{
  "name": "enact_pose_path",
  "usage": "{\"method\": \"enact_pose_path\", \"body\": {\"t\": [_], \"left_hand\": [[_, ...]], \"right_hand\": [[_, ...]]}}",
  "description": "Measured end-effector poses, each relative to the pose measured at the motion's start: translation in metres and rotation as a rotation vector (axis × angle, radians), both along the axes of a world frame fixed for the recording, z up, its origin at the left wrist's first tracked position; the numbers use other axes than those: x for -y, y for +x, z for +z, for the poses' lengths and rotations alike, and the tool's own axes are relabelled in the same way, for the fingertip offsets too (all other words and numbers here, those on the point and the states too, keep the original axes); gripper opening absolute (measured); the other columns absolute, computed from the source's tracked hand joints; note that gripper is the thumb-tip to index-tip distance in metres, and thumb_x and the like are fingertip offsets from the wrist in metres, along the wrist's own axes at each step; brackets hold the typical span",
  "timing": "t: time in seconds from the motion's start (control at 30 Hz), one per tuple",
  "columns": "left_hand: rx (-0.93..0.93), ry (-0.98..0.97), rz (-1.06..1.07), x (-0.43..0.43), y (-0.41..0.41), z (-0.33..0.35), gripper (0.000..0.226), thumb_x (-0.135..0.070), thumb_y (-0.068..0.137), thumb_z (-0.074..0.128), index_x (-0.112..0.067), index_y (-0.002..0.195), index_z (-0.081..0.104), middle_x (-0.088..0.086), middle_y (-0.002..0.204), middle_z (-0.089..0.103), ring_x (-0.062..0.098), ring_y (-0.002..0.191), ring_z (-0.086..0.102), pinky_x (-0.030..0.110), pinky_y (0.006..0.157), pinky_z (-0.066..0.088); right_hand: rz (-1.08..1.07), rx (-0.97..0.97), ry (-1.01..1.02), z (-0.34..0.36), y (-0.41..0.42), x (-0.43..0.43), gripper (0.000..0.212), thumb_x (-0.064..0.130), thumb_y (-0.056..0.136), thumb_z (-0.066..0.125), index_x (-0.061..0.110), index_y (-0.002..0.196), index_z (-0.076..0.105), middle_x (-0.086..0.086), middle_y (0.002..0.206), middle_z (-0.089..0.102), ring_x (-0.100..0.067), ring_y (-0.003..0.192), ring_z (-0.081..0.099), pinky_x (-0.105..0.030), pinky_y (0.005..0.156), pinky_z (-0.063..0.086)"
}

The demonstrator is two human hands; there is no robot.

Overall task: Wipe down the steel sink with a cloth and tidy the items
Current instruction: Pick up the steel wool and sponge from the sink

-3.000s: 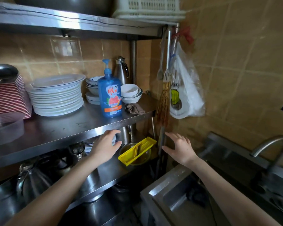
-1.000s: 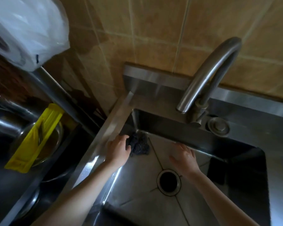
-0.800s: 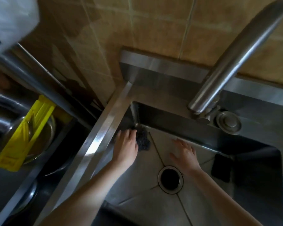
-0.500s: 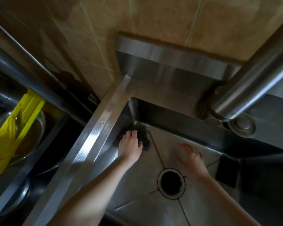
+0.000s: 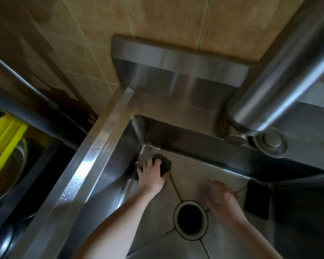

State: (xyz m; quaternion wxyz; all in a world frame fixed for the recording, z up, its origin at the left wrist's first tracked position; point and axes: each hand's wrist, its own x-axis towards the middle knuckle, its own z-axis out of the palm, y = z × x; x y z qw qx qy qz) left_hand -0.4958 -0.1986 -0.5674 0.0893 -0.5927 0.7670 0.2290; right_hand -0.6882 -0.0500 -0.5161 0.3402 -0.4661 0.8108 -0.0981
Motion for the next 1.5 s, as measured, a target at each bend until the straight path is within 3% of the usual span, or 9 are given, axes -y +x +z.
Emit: {"method": "enact_pose_path", "body": {"t": [0.13, 0.27, 0.47, 0.8, 1.03, 1.3, 1.5], "left_hand": [[0.064, -0.012, -0.023, -0.008, -0.005, -0.010, 0.082, -0.052, 0.076, 0.060, -0.025, 0.141, 0.017, 0.012, 0.146, 0.030, 0.035, 0.137, 0.021, 0.058, 0.104, 0.024], [0.118, 0.056, -0.073, -0.006, -0.006, -0.015, 0.093, -0.045, 0.071, 0.064, -0.027, 0.144, 0.009, 0.011, 0.146, 0.026, 0.035, 0.135, 0.020, 0.059, 0.101, 0.027], [0.132, -0.030, -0.110, -0.008, -0.004, -0.017, 0.081, -0.041, 0.079, 0.064, -0.025, 0.142, 0.017, 0.011, 0.137, 0.036, 0.033, 0.124, 0.036, 0.054, 0.095, 0.035], [0.150, -0.113, -0.212, -0.015, -0.018, 0.002, 0.065, -0.043, 0.076, 0.064, -0.030, 0.133, 0.034, 0.004, 0.127, 0.055, 0.027, 0.115, 0.049, 0.044, 0.088, 0.037], [0.015, -0.138, -0.283, -0.027, -0.055, 0.020, 0.068, -0.040, 0.077, 0.066, -0.027, 0.136, 0.034, 0.006, 0.131, 0.051, 0.029, 0.119, 0.048, 0.047, 0.091, 0.039], [-0.027, -0.111, -0.247, -0.038, -0.067, 0.034, 0.065, -0.036, 0.077, 0.065, -0.025, 0.135, 0.036, 0.007, 0.128, 0.051, 0.030, 0.118, 0.046, 0.043, 0.091, 0.037], [-0.022, -0.105, -0.225, -0.035, -0.057, 0.037, 0.064, -0.035, 0.074, 0.066, -0.025, 0.131, 0.039, 0.006, 0.124, 0.052, 0.030, 0.116, 0.048, 0.044, 0.088, 0.037]], "right_hand": [[-0.046, -0.023, -0.012, 0.000, -0.005, -0.011, 0.058, 0.027, 0.081, 0.068, 0.023, 0.135, 0.049, 0.000, 0.137, 0.050, -0.020, 0.127, 0.046, -0.039, 0.110, 0.032], [-0.073, -0.053, -0.036, -0.003, -0.012, -0.023, 0.054, 0.022, 0.079, 0.070, 0.021, 0.130, 0.054, 0.000, 0.134, 0.054, -0.020, 0.122, 0.052, -0.035, 0.107, 0.035], [-0.061, -0.095, 0.038, -0.008, -0.018, -0.041, 0.058, 0.031, 0.086, 0.061, 0.028, 0.140, 0.039, 0.004, 0.145, 0.042, -0.014, 0.134, 0.038, -0.027, 0.108, 0.025], [-0.248, -0.086, 0.052, -0.005, -0.046, -0.055, 0.053, 0.028, 0.085, 0.062, 0.022, 0.135, 0.047, -0.002, 0.140, 0.048, -0.023, 0.127, 0.046, -0.041, 0.107, 0.035], [-0.430, -0.227, 0.082, -0.017, -0.070, -0.057, 0.057, 0.027, 0.086, 0.058, 0.016, 0.139, 0.041, -0.009, 0.145, 0.040, -0.028, 0.129, 0.042, -0.036, 0.107, 0.035], [-0.475, -0.375, 0.188, -0.042, -0.073, -0.054, 0.056, 0.036, 0.085, 0.058, 0.015, 0.133, 0.037, -0.014, 0.135, 0.040, -0.035, 0.115, 0.048, -0.041, 0.091, 0.044], [-0.583, -0.279, 0.142, -0.048, -0.073, -0.051, 0.062, 0.027, 0.076, 0.066, 0.014, 0.131, 0.039, -0.015, 0.133, 0.037, -0.038, 0.116, 0.041, -0.044, 0.090, 0.045]]}}
